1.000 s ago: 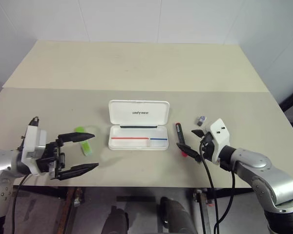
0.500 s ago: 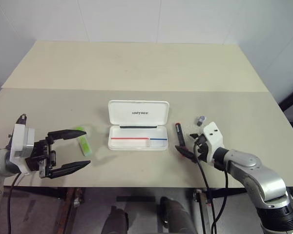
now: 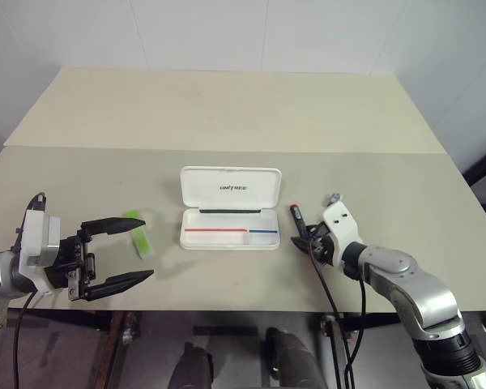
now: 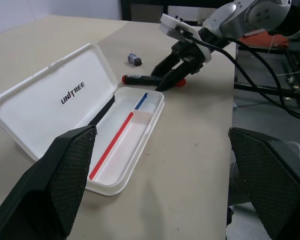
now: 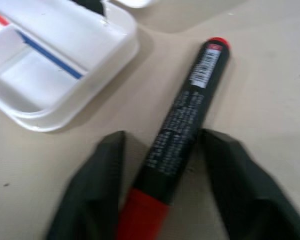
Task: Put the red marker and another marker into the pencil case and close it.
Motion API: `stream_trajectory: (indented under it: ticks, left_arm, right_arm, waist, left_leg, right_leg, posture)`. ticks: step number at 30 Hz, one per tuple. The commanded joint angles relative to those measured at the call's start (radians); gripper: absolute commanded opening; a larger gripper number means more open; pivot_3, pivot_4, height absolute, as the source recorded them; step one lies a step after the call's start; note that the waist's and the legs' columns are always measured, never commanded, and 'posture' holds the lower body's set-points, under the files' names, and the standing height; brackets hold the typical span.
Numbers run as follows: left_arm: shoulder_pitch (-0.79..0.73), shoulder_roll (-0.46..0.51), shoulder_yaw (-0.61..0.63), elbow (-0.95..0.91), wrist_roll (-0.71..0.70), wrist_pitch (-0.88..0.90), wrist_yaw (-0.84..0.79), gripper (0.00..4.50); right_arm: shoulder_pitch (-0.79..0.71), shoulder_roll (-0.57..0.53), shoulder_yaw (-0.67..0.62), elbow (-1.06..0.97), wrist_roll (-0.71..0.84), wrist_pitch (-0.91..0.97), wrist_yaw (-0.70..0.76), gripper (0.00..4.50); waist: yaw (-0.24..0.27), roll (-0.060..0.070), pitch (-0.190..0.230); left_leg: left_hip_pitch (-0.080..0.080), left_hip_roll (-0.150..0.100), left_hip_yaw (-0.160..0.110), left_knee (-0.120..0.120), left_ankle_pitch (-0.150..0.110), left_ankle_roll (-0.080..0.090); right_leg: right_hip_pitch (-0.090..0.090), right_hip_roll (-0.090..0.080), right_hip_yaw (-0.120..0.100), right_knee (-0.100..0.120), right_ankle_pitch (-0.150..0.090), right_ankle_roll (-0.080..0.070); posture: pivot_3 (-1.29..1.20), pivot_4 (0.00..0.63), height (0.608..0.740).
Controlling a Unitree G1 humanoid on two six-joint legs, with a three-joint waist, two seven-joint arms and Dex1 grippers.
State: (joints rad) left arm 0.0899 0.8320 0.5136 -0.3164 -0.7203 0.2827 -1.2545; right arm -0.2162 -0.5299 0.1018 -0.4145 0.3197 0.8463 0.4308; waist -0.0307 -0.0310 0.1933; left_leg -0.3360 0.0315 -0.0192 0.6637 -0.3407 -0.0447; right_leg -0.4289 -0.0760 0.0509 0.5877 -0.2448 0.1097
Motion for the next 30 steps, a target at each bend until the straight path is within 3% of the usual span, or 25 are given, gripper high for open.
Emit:
stream_trajectory:
  ticks: [1,3,7,18,25,30]
  left_arm:
    - [0.002,0.003,0.041,-0.032,-0.029,-0.014,0.006,4.5]
    - [0.0,0.001,0.041,-0.034,-0.032,-0.013,0.008,4.5]
    - [-0.004,-0.004,0.046,-0.033,-0.039,-0.012,0.013,4.5]
    - [-0.032,-0.023,0.039,-0.021,-0.047,-0.025,0.034,4.5]
    - [-0.004,-0.037,0.068,-0.039,-0.05,-0.034,0.048,4.5]
    - [0.026,-0.055,0.105,-0.044,-0.051,-0.052,0.057,4.5]
  right_arm:
    - [-0.001,-0.02,-0.011,0.007,-0.036,0.002,-0.013,1.05]
    - [-0.004,-0.029,-0.014,0.01,-0.042,-0.018,-0.004,0.6]
    - [-0.004,-0.061,-0.039,-0.014,-0.014,-0.074,0.066,0.61]
    - [-0.19,-0.08,-0.128,0.004,0.037,-0.126,0.155,0.61]
    - [-0.232,-0.121,-0.124,-0.097,0.198,-0.079,0.317,0.61]
    - [-0.293,-0.134,-0.042,-0.081,0.209,-0.092,0.39,0.61]
  waist:
    - [0.001,0.0,0.0]
    - [0.002,0.0,0.0]
    - [0.002,0.0,0.0]
    - [-0.003,0.0,0.0]
    - [0.0,0.001,0.001]
    - [-0.002,0.001,0.001]
  left_leg:
    - [0.0,0.0,0.0,0.0,0.0,0.0]
    - [0.0,0.0,0.0,0.0,0.0,0.0]
    - [-0.001,0.0,0.0,0.0,0.0,0.0]
    - [-0.001,0.0,0.001,-0.001,-0.001,0.002]
    - [-0.002,0.0,0.001,-0.001,-0.005,0.006]
    - [-0.002,0.001,0.002,-0.001,-0.006,0.007]
  right_leg:
    - [0.0,0.0,0.0,0.0,0.0,0.0]
    - [0.0,0.0,0.0,-0.001,0.0,0.0]
    - [0.0,0.0,0.0,-0.002,0.0,0.0]
    - [-0.001,0.0,0.0,-0.002,0.0,0.001]
    - [-0.002,0.0,0.0,-0.002,0.002,0.007]
    - [-0.002,0.0,-0.001,-0.003,0.002,0.008]
  posture:
    - [0.0,0.15,0.74]
    - [0.0,0.15,0.74]
    - [0.0,0.15,0.74]
    - [0.0,0.15,0.74]
    - [0.0,0.15,0.74]
    - [0.0,0.15,0.74]
